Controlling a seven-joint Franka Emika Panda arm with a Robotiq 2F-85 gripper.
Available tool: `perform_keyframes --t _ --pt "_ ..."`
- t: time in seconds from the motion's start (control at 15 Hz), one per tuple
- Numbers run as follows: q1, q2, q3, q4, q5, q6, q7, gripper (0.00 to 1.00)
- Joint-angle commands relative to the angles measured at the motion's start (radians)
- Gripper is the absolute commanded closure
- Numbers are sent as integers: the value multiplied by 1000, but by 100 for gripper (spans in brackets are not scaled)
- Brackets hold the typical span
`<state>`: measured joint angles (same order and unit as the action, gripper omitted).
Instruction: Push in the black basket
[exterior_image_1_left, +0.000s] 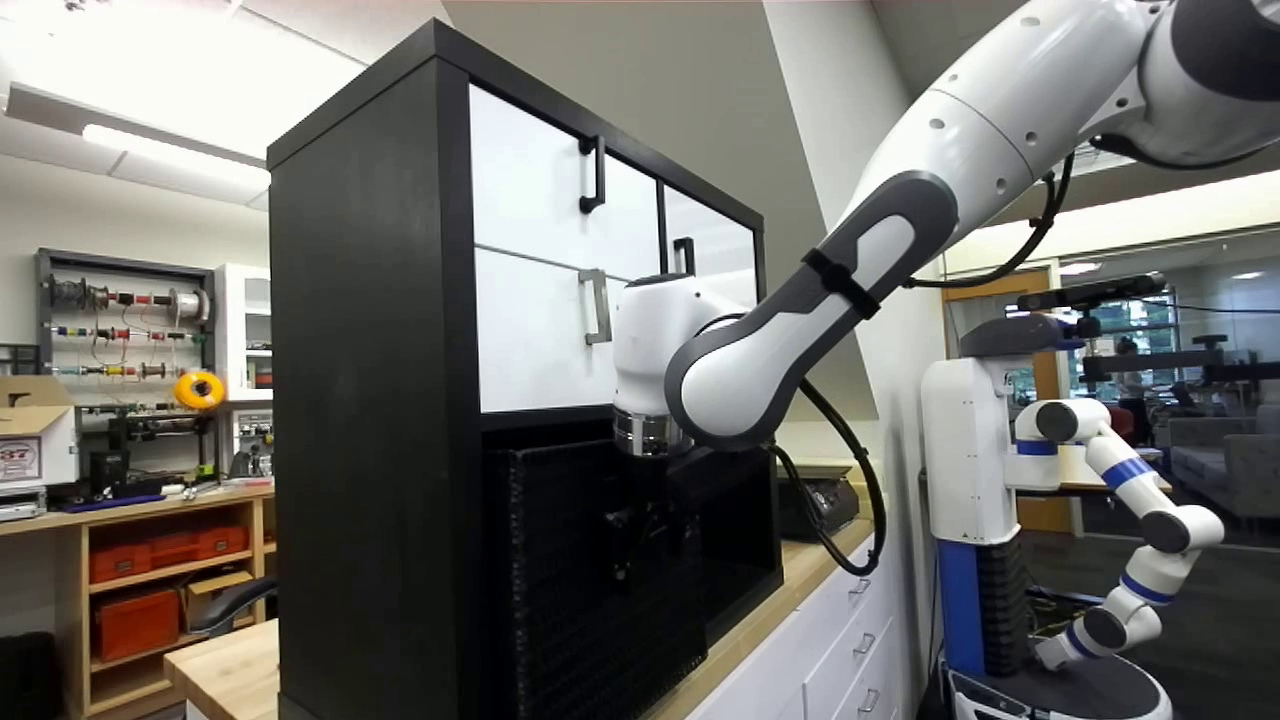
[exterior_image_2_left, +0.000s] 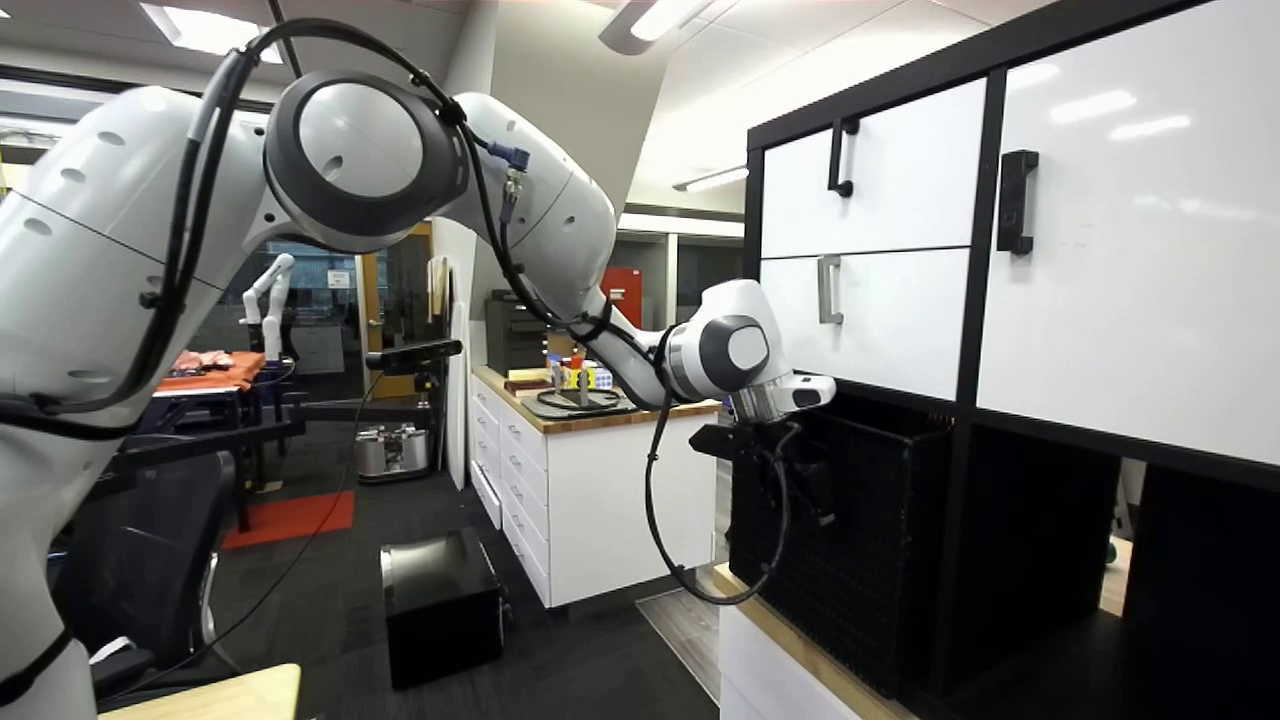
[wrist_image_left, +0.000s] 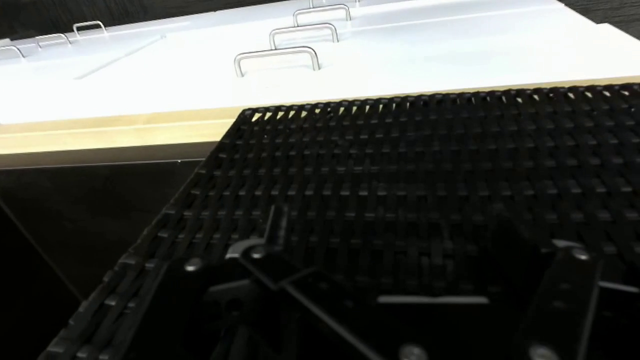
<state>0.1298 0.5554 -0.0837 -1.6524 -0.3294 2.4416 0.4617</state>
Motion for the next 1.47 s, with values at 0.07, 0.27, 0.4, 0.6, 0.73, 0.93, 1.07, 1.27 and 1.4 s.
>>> perform_keyframes --t 0.07,0.27,0.4,0.6,0.73,0.93,1.07,1.27,1.4 --pt "32 54 -30 66 7 35 11 0" --pt "36 22 -19 24 6 35 -26 0" --pt "33 -19 -5 -24 16 25 -65 0" --pt "40 -68 6 -72 24 8 -95 0" --pt "46 -107 17 -102 30 -18 -106 0" --pt "57 -175 35 -153 42 -66 -97 0" --pt "58 -227 61 -199 70 -106 -92 0" --pt "62 -292 94 -253 111 -185 -74 0" --pt "61 -333 116 -287 138 -224 -66 0"
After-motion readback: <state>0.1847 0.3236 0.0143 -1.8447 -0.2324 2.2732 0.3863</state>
